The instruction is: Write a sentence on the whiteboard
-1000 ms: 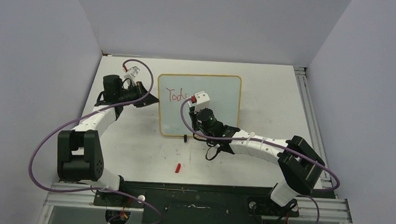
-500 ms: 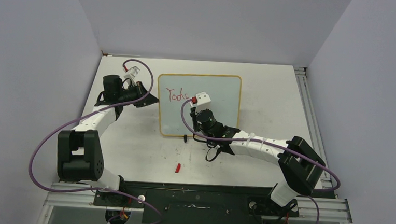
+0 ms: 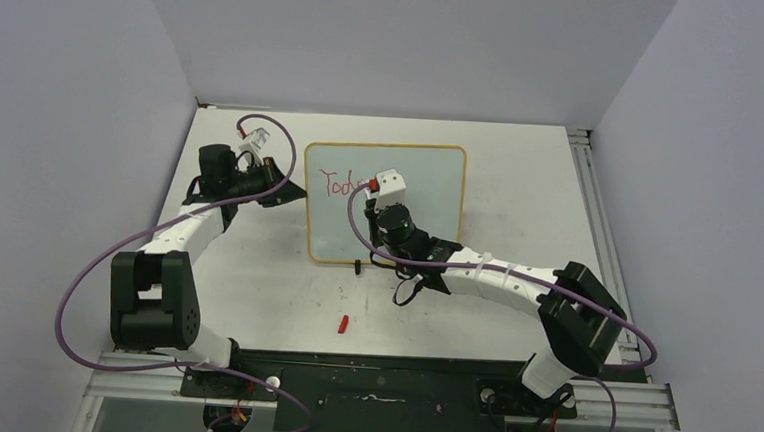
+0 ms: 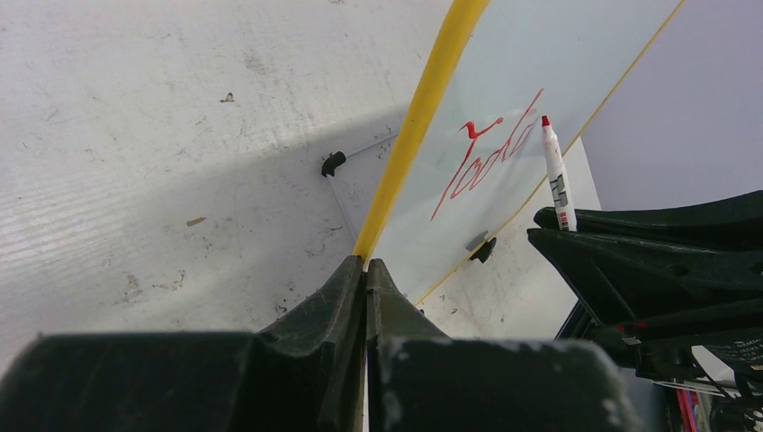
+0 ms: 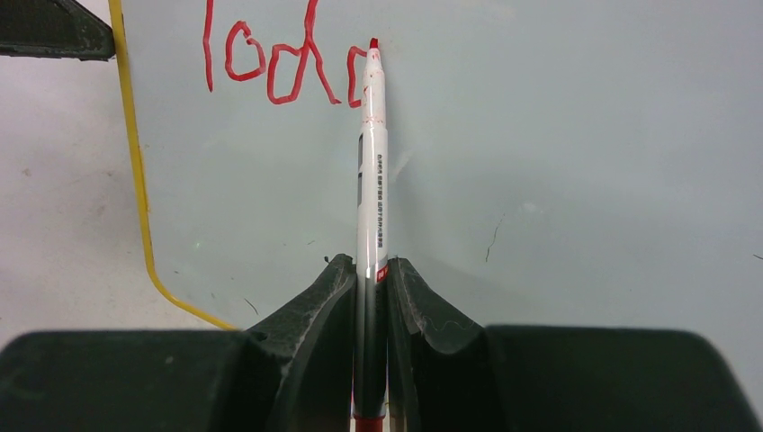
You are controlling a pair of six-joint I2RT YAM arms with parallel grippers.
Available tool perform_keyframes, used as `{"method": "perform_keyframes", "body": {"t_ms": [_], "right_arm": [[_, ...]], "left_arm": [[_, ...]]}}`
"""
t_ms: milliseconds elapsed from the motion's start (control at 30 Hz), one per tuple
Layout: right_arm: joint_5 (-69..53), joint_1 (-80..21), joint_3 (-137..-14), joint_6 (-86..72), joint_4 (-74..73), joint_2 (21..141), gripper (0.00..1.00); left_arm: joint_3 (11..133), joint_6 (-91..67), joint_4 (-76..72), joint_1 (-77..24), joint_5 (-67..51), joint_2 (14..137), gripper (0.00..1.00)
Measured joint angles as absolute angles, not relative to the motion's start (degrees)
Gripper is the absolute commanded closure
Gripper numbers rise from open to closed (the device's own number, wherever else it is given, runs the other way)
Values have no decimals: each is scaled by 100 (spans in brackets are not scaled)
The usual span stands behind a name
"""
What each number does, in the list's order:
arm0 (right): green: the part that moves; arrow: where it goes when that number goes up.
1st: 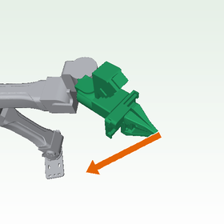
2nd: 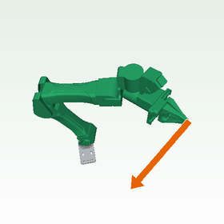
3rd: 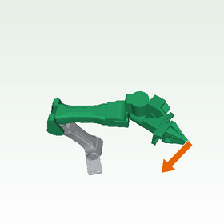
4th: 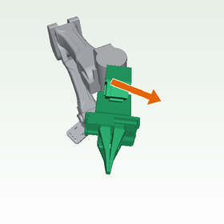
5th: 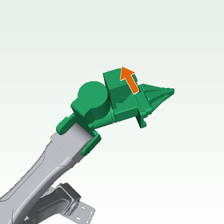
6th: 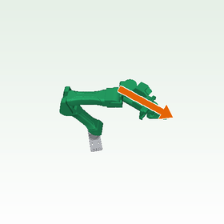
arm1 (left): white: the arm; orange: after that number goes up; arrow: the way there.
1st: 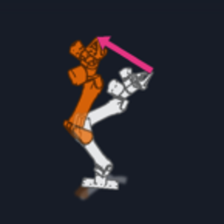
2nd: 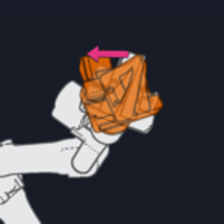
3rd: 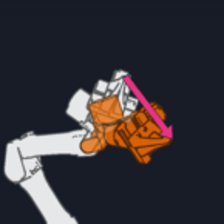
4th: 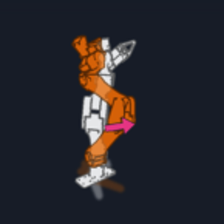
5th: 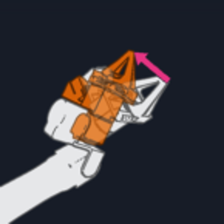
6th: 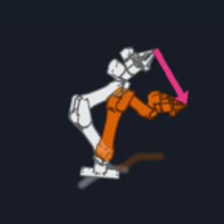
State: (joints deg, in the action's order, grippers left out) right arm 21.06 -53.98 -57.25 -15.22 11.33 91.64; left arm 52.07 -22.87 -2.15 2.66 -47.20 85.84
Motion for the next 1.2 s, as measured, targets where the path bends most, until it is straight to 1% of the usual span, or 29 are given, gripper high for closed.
{"method": "perform_keyframes", "body": {"t_ms": [967,1200], "right_arm": [[2108,-5402,-5446,-1721,996,9115,95],[2233,-5492,-5446,-1712,784,8890,95]], "left_arm": [[5207,-2287,-217,266,-4718,8580,100],[5207,-2283,-196,266,-4716,8571,100]]}}
